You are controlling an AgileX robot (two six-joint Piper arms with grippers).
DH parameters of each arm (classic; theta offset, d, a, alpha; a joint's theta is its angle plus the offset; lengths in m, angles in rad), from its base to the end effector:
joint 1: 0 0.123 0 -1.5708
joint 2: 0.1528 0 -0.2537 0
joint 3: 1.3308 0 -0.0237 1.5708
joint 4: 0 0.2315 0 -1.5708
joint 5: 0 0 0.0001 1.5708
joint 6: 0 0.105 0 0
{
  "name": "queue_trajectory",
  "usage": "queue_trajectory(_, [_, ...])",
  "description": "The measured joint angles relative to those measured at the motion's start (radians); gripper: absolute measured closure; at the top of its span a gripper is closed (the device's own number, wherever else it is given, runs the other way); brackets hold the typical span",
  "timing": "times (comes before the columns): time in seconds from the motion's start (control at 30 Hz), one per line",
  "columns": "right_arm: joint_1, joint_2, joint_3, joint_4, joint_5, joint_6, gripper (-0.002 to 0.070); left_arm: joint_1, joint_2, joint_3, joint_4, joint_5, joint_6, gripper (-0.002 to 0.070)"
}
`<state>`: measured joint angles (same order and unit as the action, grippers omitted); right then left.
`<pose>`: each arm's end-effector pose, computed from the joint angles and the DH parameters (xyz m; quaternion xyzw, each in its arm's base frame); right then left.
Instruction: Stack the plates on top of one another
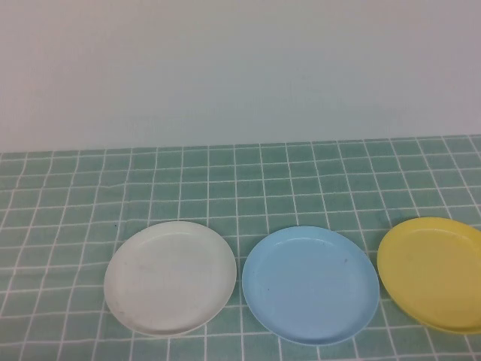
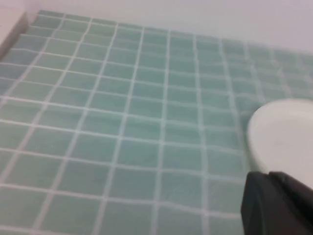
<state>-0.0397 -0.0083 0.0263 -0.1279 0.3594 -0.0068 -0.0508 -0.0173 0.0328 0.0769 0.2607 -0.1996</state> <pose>0.0786 -0.0078 0.1693 -0.0214 0.8007 -0.0676 0.5948 0.0809 -0.0020 0.1777 -0.0350 0.7696 -0.0485 0.6357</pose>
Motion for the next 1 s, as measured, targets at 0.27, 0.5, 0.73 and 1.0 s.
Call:
queue_trajectory(0.27, [0.000,0.000,0.000,0.000,0.000,0.000,0.0678,0.000,0.000,0.000,-0.130,-0.173,-0.059,0.0676])
queue_trajectory(0.5, [0.000,0.000,0.000,0.000,0.000,0.000,0.0678,0.000,0.000,0.000,-0.132,-0.159,-0.059,0.0676])
queue_trajectory(0.73, [0.000,0.000,0.000,0.000,0.000,0.000,0.0678,0.000,0.000,0.000,-0.142,-0.209,-0.070,0.0676])
queue_trajectory(1.0, [0.000,0.000,0.000,0.000,0.000,0.000,0.0678,0.000,0.000,0.000,-0.284,-0.452,-0.189,0.0676])
